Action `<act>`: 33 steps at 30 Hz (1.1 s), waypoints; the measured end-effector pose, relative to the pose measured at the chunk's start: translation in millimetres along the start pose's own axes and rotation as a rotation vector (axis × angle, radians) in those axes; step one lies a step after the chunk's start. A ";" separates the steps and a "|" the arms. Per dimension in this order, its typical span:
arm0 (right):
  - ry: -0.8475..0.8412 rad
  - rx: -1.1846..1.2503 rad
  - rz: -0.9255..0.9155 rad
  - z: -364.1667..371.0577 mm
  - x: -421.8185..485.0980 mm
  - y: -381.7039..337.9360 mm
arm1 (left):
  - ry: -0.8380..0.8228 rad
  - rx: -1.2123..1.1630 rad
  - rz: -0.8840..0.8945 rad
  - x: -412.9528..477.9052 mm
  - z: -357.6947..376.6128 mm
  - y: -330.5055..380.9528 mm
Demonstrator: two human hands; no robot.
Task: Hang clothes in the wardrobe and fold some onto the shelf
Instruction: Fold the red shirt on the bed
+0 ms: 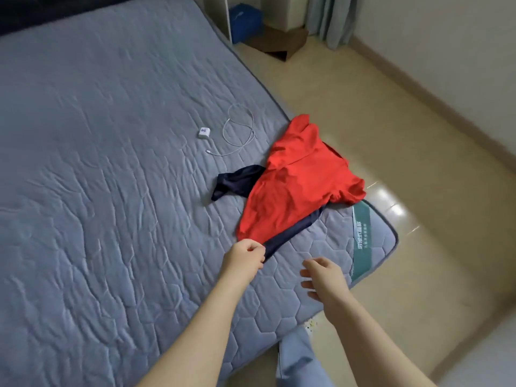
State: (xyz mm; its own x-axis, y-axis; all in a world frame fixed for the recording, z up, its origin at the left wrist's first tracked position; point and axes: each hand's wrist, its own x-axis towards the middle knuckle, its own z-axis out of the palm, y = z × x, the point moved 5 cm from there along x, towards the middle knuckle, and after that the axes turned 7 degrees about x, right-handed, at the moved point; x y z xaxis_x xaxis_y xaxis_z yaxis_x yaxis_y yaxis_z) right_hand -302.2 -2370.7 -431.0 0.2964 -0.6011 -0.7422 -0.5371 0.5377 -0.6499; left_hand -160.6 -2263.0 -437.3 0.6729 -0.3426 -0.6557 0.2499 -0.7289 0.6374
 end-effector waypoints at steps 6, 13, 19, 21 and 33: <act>-0.089 -0.184 0.068 -8.4 102.1 -10.1 | 0.045 -0.121 -0.210 58.6 67.4 -12.9; -0.158 -0.303 0.106 8.8 214.1 27.3 | 0.109 0.086 -0.246 150.8 108.8 -54.5; -0.162 -0.410 0.122 14.1 282.4 62.2 | 0.173 0.736 0.118 216.8 127.9 -73.4; -0.172 -0.422 0.129 13.7 293.9 71.0 | 0.194 0.816 0.128 234.7 139.1 -80.8; -0.179 -0.342 0.191 26.1 292.9 85.8 | 0.276 0.583 0.114 239.8 122.5 -96.8</act>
State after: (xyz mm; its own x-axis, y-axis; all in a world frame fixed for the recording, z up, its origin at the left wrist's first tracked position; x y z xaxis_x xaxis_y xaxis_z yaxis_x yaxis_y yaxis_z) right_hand -240.9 -2485.2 -708.4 0.2824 -0.3811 -0.8804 -0.8176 0.3845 -0.4287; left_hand -108.8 -2347.2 -705.8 0.8462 -0.3283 -0.4197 -0.1994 -0.9256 0.3218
